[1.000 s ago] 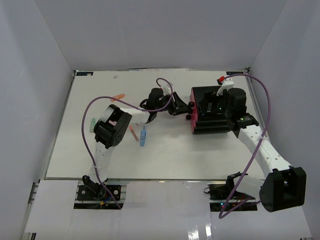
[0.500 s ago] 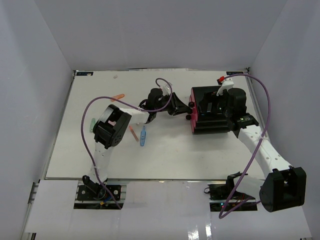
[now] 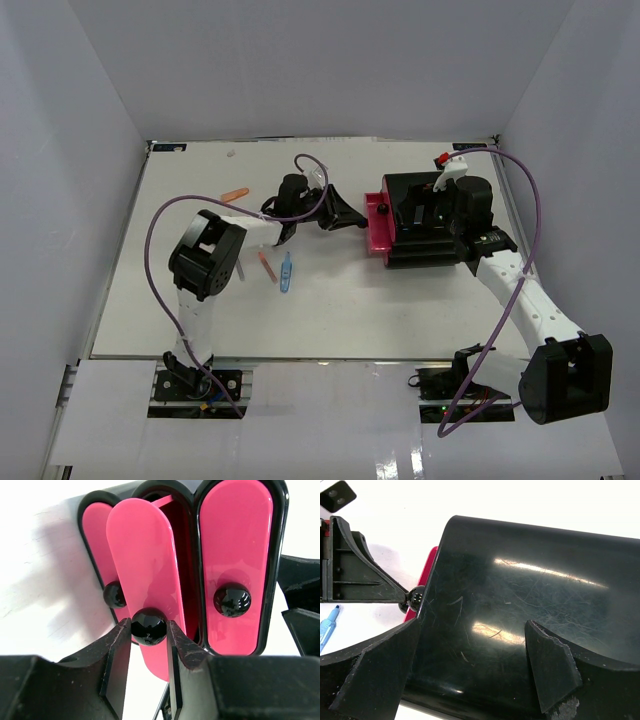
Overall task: Sort the stationery into containers
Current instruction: Open the drawer in the storage box.
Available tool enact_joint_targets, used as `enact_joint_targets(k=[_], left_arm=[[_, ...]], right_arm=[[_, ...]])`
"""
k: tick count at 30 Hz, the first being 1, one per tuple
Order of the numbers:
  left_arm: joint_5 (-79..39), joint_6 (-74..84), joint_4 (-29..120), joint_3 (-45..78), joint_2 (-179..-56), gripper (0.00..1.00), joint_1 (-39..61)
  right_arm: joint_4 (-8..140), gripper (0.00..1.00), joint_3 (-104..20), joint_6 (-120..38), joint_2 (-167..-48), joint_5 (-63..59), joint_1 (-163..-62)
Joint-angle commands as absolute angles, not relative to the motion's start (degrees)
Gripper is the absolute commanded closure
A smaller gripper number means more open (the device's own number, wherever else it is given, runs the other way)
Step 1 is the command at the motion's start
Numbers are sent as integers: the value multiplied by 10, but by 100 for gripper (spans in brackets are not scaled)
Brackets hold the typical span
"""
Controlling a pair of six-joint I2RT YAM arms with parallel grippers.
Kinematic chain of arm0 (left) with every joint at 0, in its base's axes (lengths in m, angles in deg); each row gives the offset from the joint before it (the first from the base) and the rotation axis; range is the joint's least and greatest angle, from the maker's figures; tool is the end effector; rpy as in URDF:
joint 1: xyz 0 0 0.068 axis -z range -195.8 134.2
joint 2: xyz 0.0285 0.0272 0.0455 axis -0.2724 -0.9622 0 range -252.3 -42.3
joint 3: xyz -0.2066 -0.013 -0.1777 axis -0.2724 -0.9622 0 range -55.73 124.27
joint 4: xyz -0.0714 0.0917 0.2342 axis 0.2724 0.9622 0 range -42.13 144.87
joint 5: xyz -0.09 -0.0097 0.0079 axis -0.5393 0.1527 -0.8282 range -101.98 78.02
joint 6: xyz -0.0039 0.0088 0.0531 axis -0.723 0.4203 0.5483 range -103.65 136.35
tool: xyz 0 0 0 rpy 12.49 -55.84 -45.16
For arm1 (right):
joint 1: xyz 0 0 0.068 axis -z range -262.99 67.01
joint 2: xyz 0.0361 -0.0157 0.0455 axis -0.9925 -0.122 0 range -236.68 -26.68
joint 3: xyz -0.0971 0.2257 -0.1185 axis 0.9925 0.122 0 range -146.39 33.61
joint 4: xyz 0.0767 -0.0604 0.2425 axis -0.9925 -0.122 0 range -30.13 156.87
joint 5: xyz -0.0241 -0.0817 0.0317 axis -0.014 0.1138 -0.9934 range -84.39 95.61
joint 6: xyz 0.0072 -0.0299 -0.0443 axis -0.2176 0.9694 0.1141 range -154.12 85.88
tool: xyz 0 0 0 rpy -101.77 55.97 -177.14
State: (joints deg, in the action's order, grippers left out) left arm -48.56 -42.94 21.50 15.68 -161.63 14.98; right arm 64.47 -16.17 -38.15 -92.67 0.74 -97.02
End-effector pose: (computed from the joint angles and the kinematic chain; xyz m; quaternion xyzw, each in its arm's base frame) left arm 0.3787 -0.2503 0.1644 -0.0221 0.8043 -0.5613 0.1939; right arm 0.2596 0.0679 0.3089 -0.0954 0.8062 0.1256 0.5703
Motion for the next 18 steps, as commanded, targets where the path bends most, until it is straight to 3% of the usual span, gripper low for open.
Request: enact_joint_targets(k=[1,14,18], left_arm=[[-494,-409,238,137,-1567,87,140],[-485,-393,251,108,-1537,83,129],[-485,-392,258,108,-1539,73,128]], right_arm=[[613,9,-145,-392,-929,1,-974],[614,8,-146,-394,-931,-3,-974],[613,9,-146,-394,-930,-3,-974]])
